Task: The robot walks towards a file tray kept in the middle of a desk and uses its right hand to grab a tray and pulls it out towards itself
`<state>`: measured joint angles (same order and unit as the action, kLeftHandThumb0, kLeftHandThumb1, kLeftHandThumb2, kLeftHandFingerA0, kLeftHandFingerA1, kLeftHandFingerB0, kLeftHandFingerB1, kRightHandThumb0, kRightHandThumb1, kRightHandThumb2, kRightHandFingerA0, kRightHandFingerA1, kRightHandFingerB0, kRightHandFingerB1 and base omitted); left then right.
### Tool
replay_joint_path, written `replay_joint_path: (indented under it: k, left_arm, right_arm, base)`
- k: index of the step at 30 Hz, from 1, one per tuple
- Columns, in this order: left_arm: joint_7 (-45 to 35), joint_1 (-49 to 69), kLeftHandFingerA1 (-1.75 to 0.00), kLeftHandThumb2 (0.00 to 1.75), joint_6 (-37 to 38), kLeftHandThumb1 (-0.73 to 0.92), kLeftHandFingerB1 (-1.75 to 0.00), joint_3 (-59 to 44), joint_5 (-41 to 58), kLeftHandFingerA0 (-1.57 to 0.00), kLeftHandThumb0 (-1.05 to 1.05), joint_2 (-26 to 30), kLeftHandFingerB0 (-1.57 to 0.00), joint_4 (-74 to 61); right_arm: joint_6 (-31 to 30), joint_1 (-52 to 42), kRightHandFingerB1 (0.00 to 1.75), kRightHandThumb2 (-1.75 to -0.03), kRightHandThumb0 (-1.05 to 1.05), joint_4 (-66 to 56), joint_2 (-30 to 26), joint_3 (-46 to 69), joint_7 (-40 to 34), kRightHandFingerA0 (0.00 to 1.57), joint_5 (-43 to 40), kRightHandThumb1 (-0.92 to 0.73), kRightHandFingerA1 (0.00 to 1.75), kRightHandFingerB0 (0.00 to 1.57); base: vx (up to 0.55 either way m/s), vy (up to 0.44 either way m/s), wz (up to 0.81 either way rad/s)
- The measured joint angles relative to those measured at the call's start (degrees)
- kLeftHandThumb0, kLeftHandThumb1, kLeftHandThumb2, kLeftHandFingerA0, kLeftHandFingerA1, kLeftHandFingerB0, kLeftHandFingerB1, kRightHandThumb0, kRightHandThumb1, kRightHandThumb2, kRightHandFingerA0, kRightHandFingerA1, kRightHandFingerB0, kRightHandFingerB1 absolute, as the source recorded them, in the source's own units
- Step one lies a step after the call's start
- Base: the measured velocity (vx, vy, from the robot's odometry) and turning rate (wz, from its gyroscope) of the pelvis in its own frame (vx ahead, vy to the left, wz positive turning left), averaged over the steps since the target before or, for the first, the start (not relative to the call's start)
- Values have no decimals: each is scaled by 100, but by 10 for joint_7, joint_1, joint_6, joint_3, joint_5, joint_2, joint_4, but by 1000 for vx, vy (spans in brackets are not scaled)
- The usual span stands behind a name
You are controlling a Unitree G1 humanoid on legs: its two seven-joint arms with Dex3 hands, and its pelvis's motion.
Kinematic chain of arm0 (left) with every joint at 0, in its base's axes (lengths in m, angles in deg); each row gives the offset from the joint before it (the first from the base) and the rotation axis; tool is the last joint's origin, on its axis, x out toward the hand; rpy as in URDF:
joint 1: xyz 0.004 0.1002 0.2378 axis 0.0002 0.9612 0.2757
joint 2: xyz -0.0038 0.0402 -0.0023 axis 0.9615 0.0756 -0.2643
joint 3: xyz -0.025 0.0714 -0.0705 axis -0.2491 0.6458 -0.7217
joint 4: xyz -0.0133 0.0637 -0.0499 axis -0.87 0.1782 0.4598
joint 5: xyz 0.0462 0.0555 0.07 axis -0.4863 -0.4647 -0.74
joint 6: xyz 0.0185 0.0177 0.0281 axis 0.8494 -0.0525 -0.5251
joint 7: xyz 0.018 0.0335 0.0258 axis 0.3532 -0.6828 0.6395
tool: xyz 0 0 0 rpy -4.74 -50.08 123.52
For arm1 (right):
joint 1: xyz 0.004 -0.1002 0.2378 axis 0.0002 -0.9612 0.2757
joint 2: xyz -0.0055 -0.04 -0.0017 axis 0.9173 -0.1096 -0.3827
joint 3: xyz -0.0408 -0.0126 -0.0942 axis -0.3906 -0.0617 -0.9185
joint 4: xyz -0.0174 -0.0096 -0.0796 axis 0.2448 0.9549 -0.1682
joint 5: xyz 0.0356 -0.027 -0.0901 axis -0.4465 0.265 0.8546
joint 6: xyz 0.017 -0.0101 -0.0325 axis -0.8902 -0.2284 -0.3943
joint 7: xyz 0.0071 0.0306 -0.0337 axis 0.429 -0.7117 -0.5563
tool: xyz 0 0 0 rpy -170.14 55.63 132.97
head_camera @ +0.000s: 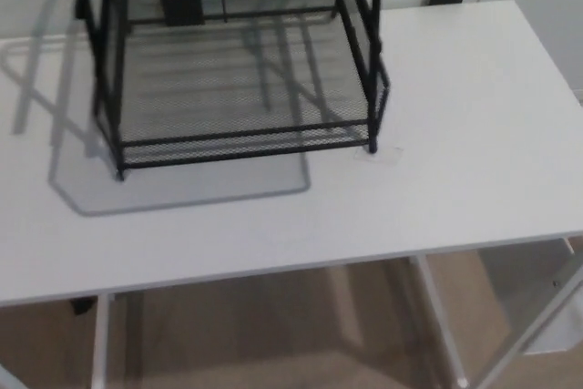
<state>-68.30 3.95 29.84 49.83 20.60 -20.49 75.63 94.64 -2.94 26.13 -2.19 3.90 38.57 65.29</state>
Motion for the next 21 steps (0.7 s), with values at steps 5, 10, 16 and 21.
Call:
replay_joint_path:
  k: [5,10,16,21]
  left_arm:
    - [-1,2,-54,89,0,43,-50,1,0,-19,-6,-2,-15,-3]
    - [-1,1,-54,89,-1,45,-49,2,0,-19,-7,-2,-14,-7]
    - [0,0,-54,89,-2,44,-50,5,-2,-21,-9,3,-14,-5]
    - [1,-6,-55,89,-2,44,-50,8,-4,-23,-9,5,-16,1]
  right_arm:
    - [3,0,43,-59,-27,-4,-5,3,-1,49,-1,-64,69,34]
    - [4,2,42,-59,-25,3,-5,2,-3,49,0,-65,71,33]
    - [6,1,43,-59,-27,8,-1,-1,-4,50,2,-65,69,34]
    - [7,5,45,-58,-25,11,0,-1,-7,51,3,-65,72,37]
  base:
    - [31,-40,-1]
    - [-3,84,-9]
    - [48,225,-4]
    - [29,1,3]
